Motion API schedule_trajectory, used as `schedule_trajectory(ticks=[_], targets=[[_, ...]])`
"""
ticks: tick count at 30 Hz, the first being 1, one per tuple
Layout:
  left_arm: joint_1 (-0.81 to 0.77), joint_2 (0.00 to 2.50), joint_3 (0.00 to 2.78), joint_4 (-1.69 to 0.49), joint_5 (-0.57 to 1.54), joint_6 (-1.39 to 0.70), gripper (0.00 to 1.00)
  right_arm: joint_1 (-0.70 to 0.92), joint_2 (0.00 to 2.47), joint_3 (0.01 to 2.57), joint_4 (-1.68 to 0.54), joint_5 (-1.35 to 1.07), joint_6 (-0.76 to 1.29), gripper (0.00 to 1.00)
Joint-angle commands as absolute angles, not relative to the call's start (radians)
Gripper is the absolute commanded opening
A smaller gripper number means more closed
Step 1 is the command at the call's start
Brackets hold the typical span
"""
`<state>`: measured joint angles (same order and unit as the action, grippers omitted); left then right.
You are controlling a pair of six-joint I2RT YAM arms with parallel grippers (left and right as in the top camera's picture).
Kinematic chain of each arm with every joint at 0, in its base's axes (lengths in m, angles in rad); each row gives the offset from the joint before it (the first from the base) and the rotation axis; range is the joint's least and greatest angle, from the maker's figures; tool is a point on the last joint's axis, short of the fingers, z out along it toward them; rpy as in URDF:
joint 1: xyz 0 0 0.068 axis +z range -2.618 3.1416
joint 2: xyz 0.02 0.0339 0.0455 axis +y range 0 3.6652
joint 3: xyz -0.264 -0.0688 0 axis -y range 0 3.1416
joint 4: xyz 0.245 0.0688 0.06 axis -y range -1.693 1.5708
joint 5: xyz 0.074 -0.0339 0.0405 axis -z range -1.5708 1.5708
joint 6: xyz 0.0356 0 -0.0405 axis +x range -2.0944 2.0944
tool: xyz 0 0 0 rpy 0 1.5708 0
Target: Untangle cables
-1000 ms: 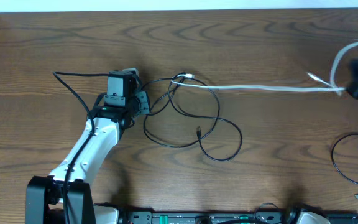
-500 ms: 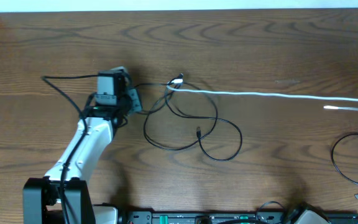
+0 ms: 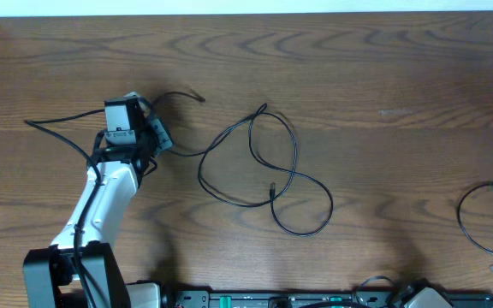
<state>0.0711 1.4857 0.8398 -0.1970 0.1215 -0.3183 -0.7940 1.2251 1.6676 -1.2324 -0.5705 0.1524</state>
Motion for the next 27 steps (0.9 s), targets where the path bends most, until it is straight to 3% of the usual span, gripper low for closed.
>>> schedule_trajectory(ticks=[1,11,27], targets=[[0.075,1.496,0.822,-0.191,0.158,-0.331,0.16,-0.759,1.263,1.676,-1.240,-0.687,0.094,0.01],[0.068,1.496,0.822,-0.192,0.297,-0.331,0.16,-0.537,1.304,1.676,-1.200,-0.608,0.091,0.01],[-0.077,1.496,0.822,-0.230,0.335,-0.327,0.16,-0.484,1.462,1.703,-0.912,-0.417,0.128,0.01]])
